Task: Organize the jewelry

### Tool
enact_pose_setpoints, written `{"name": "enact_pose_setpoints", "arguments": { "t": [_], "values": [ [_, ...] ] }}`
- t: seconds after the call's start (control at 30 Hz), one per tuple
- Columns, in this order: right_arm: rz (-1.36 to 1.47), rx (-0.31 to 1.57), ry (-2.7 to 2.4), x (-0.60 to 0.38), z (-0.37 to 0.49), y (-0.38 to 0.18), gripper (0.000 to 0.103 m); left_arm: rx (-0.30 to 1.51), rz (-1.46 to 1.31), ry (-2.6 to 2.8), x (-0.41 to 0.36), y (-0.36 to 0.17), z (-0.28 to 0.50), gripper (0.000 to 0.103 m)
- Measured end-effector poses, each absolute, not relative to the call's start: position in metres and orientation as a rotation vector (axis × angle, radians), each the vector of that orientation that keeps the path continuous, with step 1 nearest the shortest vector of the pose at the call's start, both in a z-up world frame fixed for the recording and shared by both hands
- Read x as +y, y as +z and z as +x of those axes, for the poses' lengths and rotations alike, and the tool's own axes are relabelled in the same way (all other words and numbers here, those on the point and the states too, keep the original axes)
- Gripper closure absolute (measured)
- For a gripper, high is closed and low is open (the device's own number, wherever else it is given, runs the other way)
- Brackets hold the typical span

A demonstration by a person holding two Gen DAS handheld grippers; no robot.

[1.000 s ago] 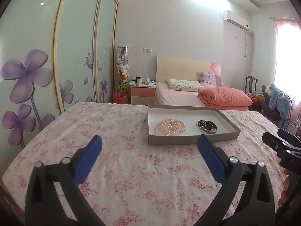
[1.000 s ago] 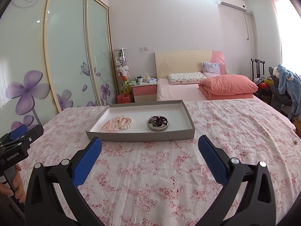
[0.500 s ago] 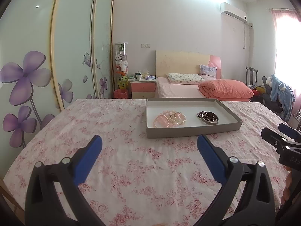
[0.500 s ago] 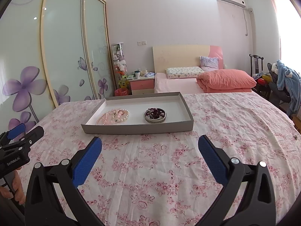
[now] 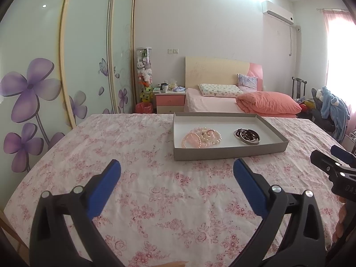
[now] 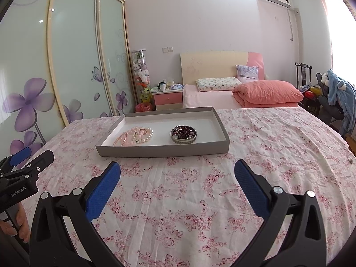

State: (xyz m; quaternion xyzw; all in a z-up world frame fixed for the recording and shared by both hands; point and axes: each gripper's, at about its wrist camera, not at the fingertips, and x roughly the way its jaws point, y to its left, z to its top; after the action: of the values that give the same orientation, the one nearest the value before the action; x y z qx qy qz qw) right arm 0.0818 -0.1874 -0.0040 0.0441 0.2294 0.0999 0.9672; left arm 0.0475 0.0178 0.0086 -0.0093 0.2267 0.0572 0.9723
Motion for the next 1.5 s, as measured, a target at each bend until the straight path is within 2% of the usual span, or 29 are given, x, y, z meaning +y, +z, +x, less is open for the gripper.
{"name": "enact_pose_setpoints", "arguments": {
  "t": [1.5],
  "values": [
    [0.096, 0.478, 0.203, -0.188, 0.082, -0.012, 0.002, 0.474, -0.02, 0.102, 0.008, 0.001, 0.048, 0.004]
  ]
}}
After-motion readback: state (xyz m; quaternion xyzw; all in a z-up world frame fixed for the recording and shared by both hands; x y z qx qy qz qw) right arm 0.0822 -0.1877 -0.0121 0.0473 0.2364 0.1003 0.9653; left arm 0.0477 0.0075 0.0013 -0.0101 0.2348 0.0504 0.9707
